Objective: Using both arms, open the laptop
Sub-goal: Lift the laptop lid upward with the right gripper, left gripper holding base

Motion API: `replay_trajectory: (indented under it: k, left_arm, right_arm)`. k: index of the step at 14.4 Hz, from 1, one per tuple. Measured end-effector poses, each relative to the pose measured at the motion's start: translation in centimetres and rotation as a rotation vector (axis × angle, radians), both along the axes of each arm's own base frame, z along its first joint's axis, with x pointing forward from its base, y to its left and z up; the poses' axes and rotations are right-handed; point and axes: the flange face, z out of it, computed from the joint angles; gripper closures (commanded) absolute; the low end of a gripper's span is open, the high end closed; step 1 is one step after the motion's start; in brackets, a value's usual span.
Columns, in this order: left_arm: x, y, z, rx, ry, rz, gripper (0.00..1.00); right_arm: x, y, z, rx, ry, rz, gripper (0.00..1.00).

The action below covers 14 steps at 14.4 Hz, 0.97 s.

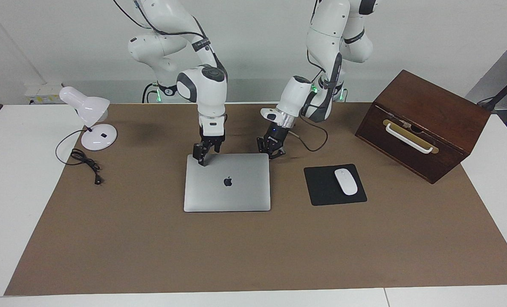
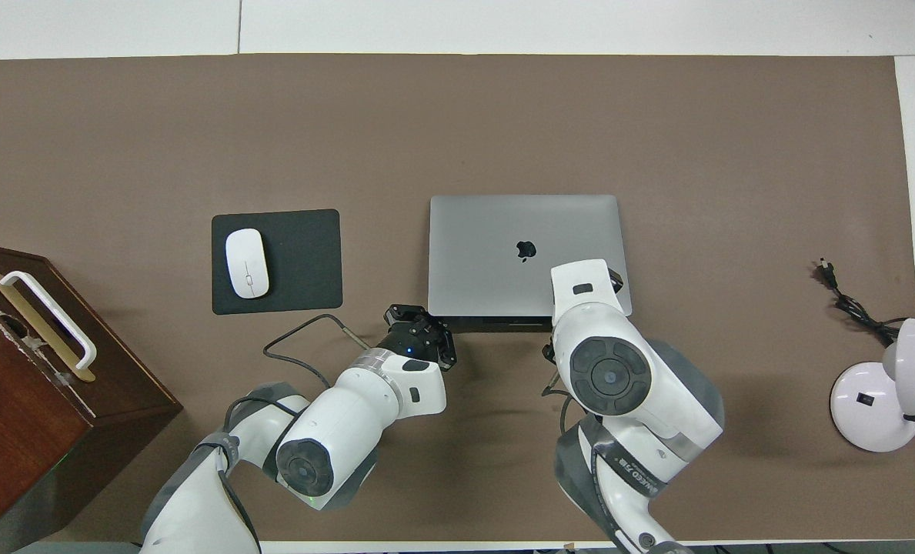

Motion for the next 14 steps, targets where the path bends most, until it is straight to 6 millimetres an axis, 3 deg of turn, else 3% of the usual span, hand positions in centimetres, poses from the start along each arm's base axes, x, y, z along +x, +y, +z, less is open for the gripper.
replay_trajectory:
  k: [3,8,14]
  left_arm:
    - [0.0,0.0,0.0,0.0,-0.001,0.0,1.0]
    - [0.0,0.0,0.0,0.0,-0.001,0.0,1.0]
    - [0.0,0.0,0.0,-0.001,-0.001,0.0,1.0]
  right_arm:
    - [1.9,-0.5,0.9,-0.008,-0.016,0.05,0.0]
    - [2.9,-0.2,1.9,-0.007,-0.032,0.064,0.0]
    - [5.0,0.1,4.5,0.006,-0.076,0.049,0.0]
